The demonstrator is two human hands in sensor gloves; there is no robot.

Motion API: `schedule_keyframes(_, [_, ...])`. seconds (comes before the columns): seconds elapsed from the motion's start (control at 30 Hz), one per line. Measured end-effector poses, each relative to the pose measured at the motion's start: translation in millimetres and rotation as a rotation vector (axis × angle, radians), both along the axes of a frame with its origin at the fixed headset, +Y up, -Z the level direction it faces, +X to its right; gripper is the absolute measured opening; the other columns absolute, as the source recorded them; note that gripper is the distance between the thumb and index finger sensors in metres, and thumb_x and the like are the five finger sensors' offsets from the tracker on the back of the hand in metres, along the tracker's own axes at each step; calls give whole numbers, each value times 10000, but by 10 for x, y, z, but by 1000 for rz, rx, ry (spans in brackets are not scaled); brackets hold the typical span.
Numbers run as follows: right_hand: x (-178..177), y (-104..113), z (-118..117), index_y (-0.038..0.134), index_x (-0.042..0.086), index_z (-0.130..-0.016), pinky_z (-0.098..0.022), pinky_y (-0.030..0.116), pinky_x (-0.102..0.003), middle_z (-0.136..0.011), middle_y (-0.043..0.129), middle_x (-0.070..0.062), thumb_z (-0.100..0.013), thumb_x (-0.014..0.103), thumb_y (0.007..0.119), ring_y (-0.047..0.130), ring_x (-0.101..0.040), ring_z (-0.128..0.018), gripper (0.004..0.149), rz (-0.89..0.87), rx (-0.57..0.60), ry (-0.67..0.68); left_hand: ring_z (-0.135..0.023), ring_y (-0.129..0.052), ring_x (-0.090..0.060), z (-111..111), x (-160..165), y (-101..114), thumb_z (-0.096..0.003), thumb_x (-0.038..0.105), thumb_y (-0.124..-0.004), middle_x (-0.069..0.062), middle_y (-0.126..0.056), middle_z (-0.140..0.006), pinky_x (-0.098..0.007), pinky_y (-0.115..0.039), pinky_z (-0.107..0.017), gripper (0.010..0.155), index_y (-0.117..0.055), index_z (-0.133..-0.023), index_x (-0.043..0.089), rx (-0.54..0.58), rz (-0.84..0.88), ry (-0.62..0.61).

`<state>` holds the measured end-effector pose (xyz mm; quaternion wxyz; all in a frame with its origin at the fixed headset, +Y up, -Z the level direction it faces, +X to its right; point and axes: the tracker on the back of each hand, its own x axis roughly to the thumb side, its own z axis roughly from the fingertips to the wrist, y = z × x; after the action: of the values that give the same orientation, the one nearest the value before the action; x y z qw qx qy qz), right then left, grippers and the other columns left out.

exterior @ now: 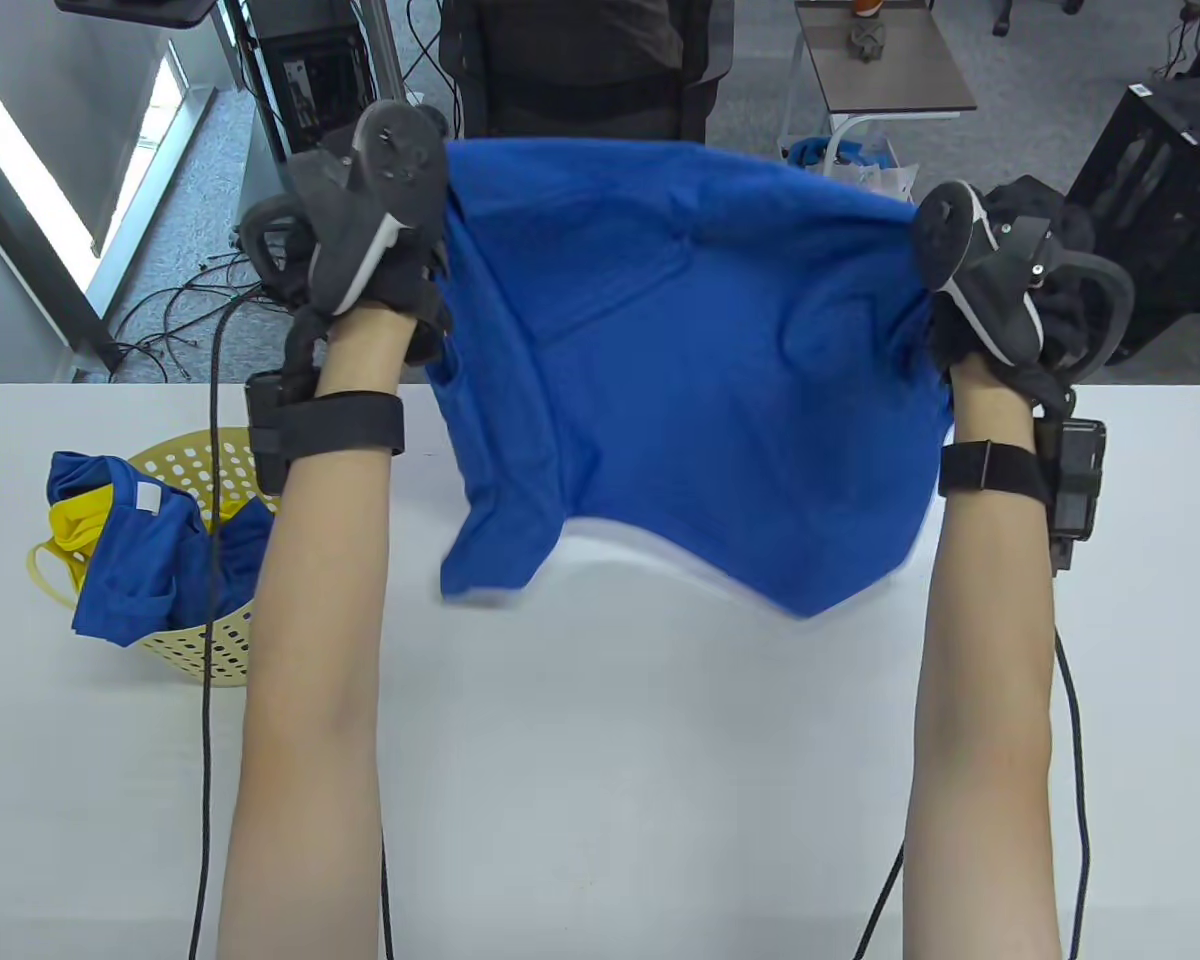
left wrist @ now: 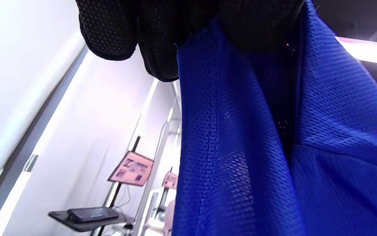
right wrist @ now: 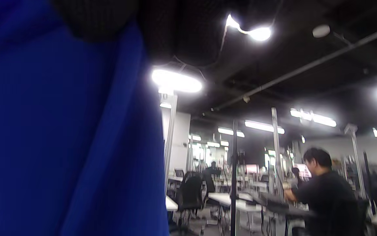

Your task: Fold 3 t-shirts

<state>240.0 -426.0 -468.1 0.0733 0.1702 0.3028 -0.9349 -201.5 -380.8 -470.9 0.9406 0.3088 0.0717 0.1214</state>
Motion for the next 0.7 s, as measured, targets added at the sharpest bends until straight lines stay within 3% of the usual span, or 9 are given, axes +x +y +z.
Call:
schedule_keyframes(0.1, [28,-94,158,785,285,-806,-695,605,-537,-832,830,5,-402,288,787,834,-272,-809,405,10,-68,49,-849,-850,-194,158,-93,-180,-435,406,-751,96,-899,-853,-440,-754,-665,409,-792,-842,425,-75,-48,-5])
schedule_keyframes(0.2, [26,-508,412,784,296,-805,-696,601,-541,-837,832,14,-399,284,788,836,-270,-816,406,51,-225,50,-855,-849,-195,400,-143,-630,-430,398,-769,97,-904,-857,-443,-752,-670,407,-807,-833,429,-199,-155,-51])
schedule_keyframes(0.33, [5,-1299,794,785,305,-801,-699,594,-547,-838,836,22,-395,269,795,839,-266,-821,408,119,-411,63,-869,-836,-200,767,-191,-1481,-426,391,-789,98,-896,-881,-453,-743,-677,410,-817,-833,432,-416,-268,-103])
schedule_keyframes(0.37, [1,-1626,940,786,314,-797,-698,593,-548,-838,837,28,-392,261,800,841,-263,-821,408,152,-485,73,-867,-838,-199,877,-210,-1790,-424,393,-792,103,-898,-881,-453,-745,-675,409,-820,-830,435,-481,-307,-100])
schedule_keyframes(0.4, [-3,-1731,992,788,317,-792,-698,590,-550,-838,836,29,-391,252,803,839,-263,-823,407,161,-501,75,-867,-838,-196,944,-223,-1973,-421,395,-793,109,-895,-885,-451,-743,-677,408,-821,-826,440,-514,-327,-110])
schedule_keyframes(0.5, [-20,-2382,1333,792,333,-776,-696,587,-553,-830,839,39,-384,245,813,843,-259,-816,402,293,-568,102,-869,-837,-198,1226,-290,-2770,-415,397,-798,119,-893,-889,-456,-744,-673,404,-827,-815,450,-659,-407,-147])
schedule_keyframes(0.63, [2,-2927,1678,783,374,-765,-697,578,-562,-843,824,48,-379,263,810,826,-269,-834,402,355,-670,146,-867,-842,-195,1509,-375,-3348,-404,397,-805,130,-905,-876,-455,-748,-669,405,-833,-803,465,-743,-517,-166])
schedule_keyframes(0.7, [28,-3053,1790,781,376,-764,-700,560,-572,-858,809,44,-384,257,804,805,-280,-848,398,315,-708,190,-871,-841,-192,1622,-411,-3480,-402,394,-810,146,-907,-875,-456,-748,-672,402,-838,-796,468,-762,-556,-194])
